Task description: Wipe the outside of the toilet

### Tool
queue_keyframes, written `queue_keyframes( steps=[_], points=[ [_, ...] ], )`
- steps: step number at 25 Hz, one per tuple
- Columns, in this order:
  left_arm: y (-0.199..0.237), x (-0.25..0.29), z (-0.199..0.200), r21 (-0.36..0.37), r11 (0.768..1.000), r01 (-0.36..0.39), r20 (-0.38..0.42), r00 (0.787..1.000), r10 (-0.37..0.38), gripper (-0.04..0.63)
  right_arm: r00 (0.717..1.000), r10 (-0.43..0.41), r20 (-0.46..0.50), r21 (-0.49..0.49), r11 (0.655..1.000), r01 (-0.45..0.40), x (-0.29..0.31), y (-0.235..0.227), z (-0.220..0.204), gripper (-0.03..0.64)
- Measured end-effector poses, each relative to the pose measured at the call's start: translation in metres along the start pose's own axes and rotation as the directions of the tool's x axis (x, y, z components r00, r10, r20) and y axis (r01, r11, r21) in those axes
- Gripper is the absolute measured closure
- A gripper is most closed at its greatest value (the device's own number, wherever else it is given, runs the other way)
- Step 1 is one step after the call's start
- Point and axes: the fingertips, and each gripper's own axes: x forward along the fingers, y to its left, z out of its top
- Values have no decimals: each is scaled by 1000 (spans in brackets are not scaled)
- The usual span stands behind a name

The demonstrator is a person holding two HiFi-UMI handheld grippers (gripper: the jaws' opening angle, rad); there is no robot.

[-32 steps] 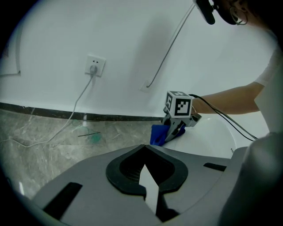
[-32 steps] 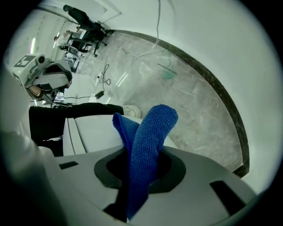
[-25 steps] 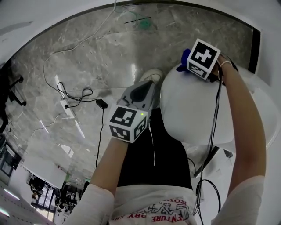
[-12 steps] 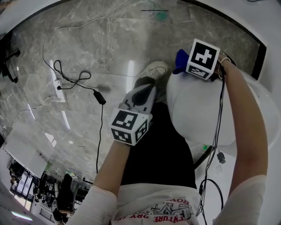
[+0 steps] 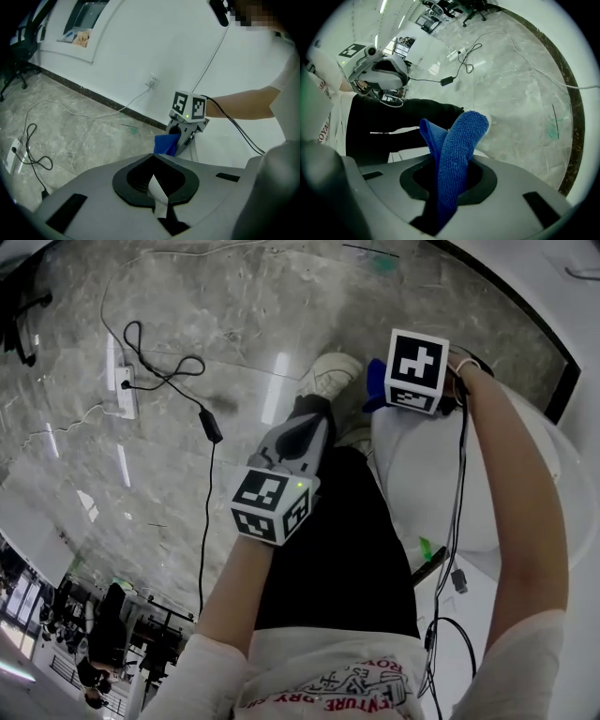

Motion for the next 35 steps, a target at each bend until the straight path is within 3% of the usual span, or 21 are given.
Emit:
queue_keyframes(
  steps=[4, 9, 14, 18, 22, 25, 28, 35],
  points=[
    [-2, -10, 6, 14, 1000, -16, -10, 1000, 16, 589, 986, 9, 166, 30, 999, -14, -13, 11, 27, 541],
    [-22, -1, 49, 45, 999, -17, 21, 1000, 16, 589, 945, -101, 311, 98, 992, 73, -52, 13, 18, 541],
    [-72, 15, 100, 173, 985, 9, 10, 1000, -10, 589, 893, -212, 397, 187, 971, 148, -104, 25, -13, 541],
    [-125, 33, 133, 239, 968, 69, -28, 998, -64, 589, 827, -302, 475, 311, 936, 163, -152, 29, -57, 541],
    [-172, 58, 155, 316, 936, 157, -102, 986, -131, 589, 741, -439, 508, 490, 855, 171, -184, 26, -118, 541],
    [-209, 80, 163, 377, 901, 214, -169, 973, -160, 589, 670, -531, 519, 620, 774, 133, -198, 24, -170, 541],
    [-249, 100, 163, 441, 847, 298, -262, 945, -196, 589, 582, -621, 525, 749, 662, 31, -203, 33, -219, 541],
    [-353, 129, 141, 562, 642, 521, -487, 836, -252, 589, 429, -773, 468, 884, 418, -211, -180, 84, -306, 541]
  ],
)
